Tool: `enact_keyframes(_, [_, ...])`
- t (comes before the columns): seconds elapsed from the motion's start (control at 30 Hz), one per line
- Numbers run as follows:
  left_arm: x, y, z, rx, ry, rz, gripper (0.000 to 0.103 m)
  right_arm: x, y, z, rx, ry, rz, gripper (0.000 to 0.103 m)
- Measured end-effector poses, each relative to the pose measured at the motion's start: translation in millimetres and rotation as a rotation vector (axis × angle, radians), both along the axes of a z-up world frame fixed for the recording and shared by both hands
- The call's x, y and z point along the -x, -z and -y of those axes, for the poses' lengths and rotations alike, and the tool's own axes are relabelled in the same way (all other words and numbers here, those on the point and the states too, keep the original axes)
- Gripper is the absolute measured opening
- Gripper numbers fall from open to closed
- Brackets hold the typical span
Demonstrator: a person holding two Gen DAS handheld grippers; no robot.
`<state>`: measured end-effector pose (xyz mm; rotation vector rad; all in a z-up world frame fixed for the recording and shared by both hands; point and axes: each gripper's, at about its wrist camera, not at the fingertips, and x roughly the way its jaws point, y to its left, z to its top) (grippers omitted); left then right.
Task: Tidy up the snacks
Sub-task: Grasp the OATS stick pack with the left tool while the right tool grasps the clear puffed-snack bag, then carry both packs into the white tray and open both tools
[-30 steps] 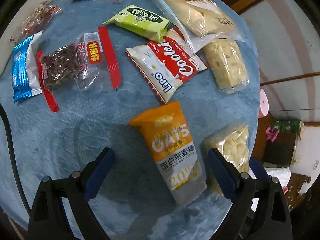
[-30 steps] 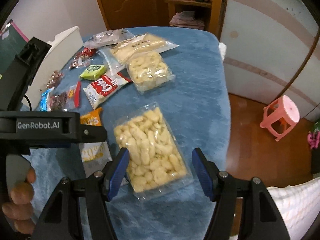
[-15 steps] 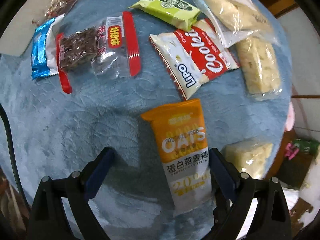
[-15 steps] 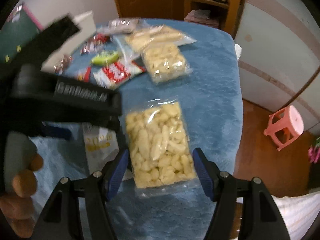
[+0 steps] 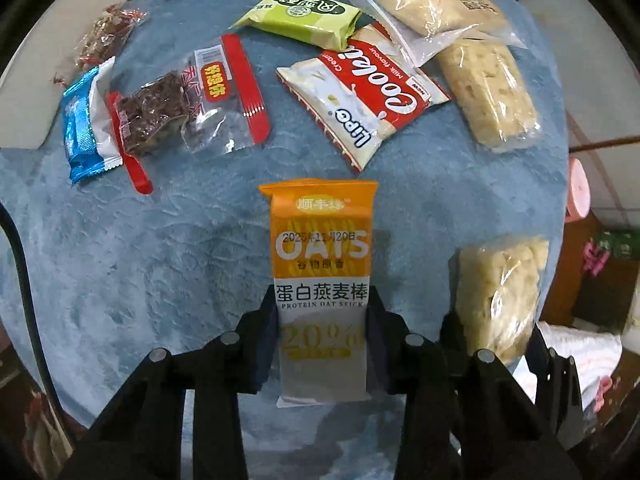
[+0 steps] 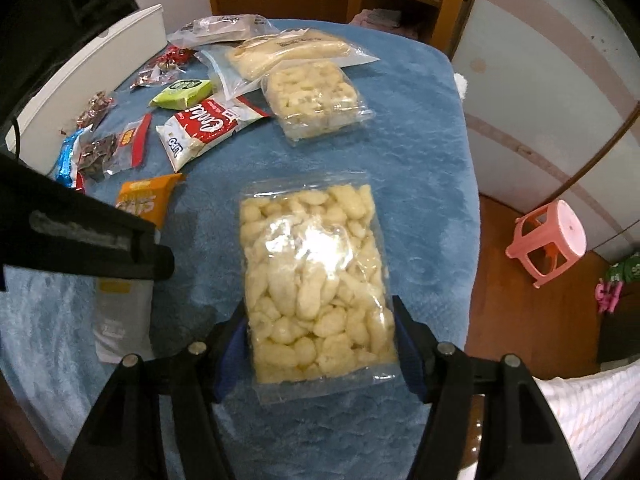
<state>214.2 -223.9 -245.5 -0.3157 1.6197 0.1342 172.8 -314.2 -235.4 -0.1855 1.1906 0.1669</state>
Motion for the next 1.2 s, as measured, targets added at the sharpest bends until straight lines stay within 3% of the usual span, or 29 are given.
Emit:
enact_keyframes(0.17, [12.2,-14.2,-9.8,0.074,0.107,0.035,0.036,16.5,-10.4,-4.8,-0.03,0.024,0.013,0.064])
enact_keyframes(0.37, [35.0,-68.2,-34.6,0.108,0.248,0.172,0.036,42.5,-45.3,-15.8,-0.114,0.054,0.08,0.064])
enact_keyframes(0.5, [61.1,-102.3,-72.9,0.083,0.291,0.285,0.036,69.3,-77.4,-32.2,-0.178,0.082,0.142,0.064])
enact_keyframes(0.63, [94.5,-124.7,-125.1,0.024,0.307,0.388,0.036,91.9,-103.1,-49.4,-0.256,0.091,0.182,0.064])
enact_keyframes(0.9, [118.5,-174.0,-210.0,-0.094,0.317,0.575,0.037,105.3,-153.2,-100.2,-0.293,0.04,0.26,0.064])
enact_keyframes(1.2, [131.8,-265.3,-311.6,-0.251,0.228,0.815,0.038,89.1,-224.9,-168.1,-0.316,-0.036,0.366,0.064])
